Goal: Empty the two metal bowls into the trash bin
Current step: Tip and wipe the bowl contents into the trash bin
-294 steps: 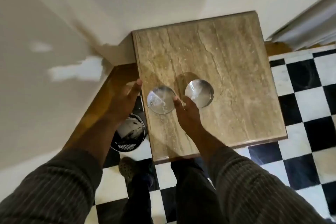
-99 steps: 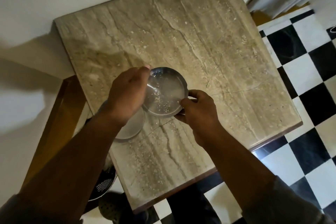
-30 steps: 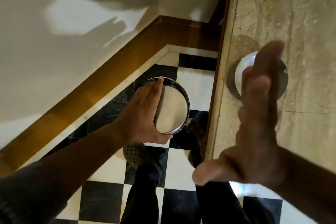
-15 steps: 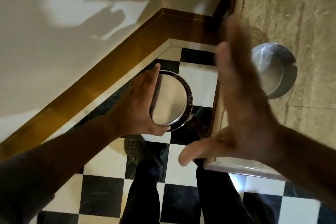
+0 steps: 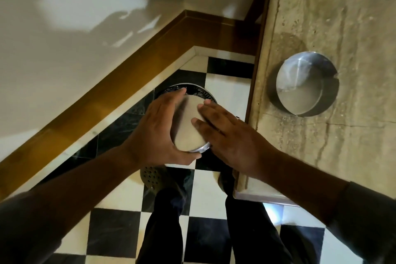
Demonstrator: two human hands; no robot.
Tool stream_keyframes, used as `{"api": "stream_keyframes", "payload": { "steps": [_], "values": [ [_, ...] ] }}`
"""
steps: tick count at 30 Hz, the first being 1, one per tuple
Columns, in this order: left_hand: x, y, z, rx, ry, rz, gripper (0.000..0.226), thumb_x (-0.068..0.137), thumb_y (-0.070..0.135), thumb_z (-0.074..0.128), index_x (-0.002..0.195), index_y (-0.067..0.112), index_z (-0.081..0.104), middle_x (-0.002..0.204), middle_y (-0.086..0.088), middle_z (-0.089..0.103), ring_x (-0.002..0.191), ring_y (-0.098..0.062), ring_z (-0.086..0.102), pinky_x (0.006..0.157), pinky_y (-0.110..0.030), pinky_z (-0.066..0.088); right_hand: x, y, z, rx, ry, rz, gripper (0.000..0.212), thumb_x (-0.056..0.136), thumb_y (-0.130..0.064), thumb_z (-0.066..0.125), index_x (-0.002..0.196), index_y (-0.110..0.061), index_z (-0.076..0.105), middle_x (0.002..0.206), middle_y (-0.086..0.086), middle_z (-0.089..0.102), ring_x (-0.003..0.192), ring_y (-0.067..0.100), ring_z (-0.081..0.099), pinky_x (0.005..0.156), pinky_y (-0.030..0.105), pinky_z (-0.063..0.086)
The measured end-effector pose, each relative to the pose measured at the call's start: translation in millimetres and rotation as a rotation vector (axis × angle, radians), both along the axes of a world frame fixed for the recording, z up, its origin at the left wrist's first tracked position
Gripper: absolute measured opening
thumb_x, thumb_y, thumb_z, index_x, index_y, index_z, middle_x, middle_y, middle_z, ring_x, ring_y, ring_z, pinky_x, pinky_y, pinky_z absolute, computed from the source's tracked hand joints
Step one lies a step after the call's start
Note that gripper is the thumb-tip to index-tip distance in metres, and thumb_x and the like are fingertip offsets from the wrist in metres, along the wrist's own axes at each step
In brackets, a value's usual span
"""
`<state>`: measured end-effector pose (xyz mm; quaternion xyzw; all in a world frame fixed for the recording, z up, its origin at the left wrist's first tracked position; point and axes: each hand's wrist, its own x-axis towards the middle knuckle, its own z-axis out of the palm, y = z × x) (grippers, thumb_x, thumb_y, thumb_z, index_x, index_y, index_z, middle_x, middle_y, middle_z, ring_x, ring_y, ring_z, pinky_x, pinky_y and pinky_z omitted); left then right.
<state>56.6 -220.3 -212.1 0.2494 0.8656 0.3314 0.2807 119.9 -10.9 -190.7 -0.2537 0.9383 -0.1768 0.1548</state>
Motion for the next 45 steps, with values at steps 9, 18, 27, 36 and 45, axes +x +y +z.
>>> {"api": "stream_keyframes", "payload": {
  "steps": [9, 18, 27, 36, 45],
  "values": [
    [-20.8, -16.0, 2.3, 0.127, -0.757, 0.848, 0.059, 0.080, 0.066, 0.055, 0.120, 0.023, 0.054, 0.123, -0.014, 0.064, 0.105, -0.028, 0.066, 0.080, -0.038, 0.059, -9.0, -29.2, -22.6, -0.500, -0.579, -0.936, 0.039, 0.093, -0.016, 0.056, 0.131, -0.011, 0.055, 0.111, 0.001, 0.057, 0.096, 0.005, 0.057, 0.082, 0.005, 0.047],
    [-16.8, 2.6, 10.7, 0.003, -0.922, 0.973, 0.049, 0.100, 0.047, 0.038, 0.140, 0.021, 0.050, 0.138, -0.014, 0.057, 0.121, -0.034, 0.057, 0.098, -0.051, 0.051, -17.7, -50.2, -38.3, -0.646, -1.021, -1.496, 0.030, 0.091, 0.002, 0.047, 0.118, 0.003, 0.060, 0.120, 0.021, 0.060, 0.106, 0.036, 0.063, 0.085, 0.044, 0.059],
    [-44.7, 22.0, 55.8, 0.103, -0.794, 0.921, 0.028, 0.100, 0.042, 0.041, 0.114, 0.029, 0.062, 0.115, -0.004, 0.065, 0.103, -0.025, 0.064, 0.066, -0.036, 0.056, -36.6, -25.1, 1.1, -0.683, -0.782, -1.446, 0.022, 0.092, -0.003, 0.053, 0.110, -0.001, 0.065, 0.094, 0.007, 0.066, 0.077, 0.019, 0.069, 0.074, 0.041, 0.064],
    [-55.7, 106.9, 135.6, 0.216, -0.738, 0.854, 0.026, 0.096, 0.045, 0.050, 0.089, 0.034, 0.071, 0.099, 0.002, 0.073, 0.093, -0.022, 0.070, 0.062, -0.036, 0.061, -32.6, 53.3, 85.2, -0.679, -0.456, -1.504, 0.022, 0.092, -0.016, 0.055, 0.081, -0.006, 0.071, 0.080, 0.012, 0.073, 0.074, 0.024, 0.073, 0.070, 0.042, 0.064],
    [-23.8, 264.1, 153.6, 0.179, -0.889, 0.771, 0.031, 0.099, 0.031, 0.048, 0.119, 0.014, 0.065, 0.118, -0.015, 0.069, 0.099, -0.032, 0.070, 0.077, -0.046, 0.062, 20.6, 186.6, 112.0, -0.787, -0.358, -1.806, 0.031, 0.094, -0.011, 0.057, 0.069, -0.026, 0.065, 0.080, 0.006, 0.070, 0.075, 0.023, 0.072, 0.064, 0.036, 0.061]
  ]
}}
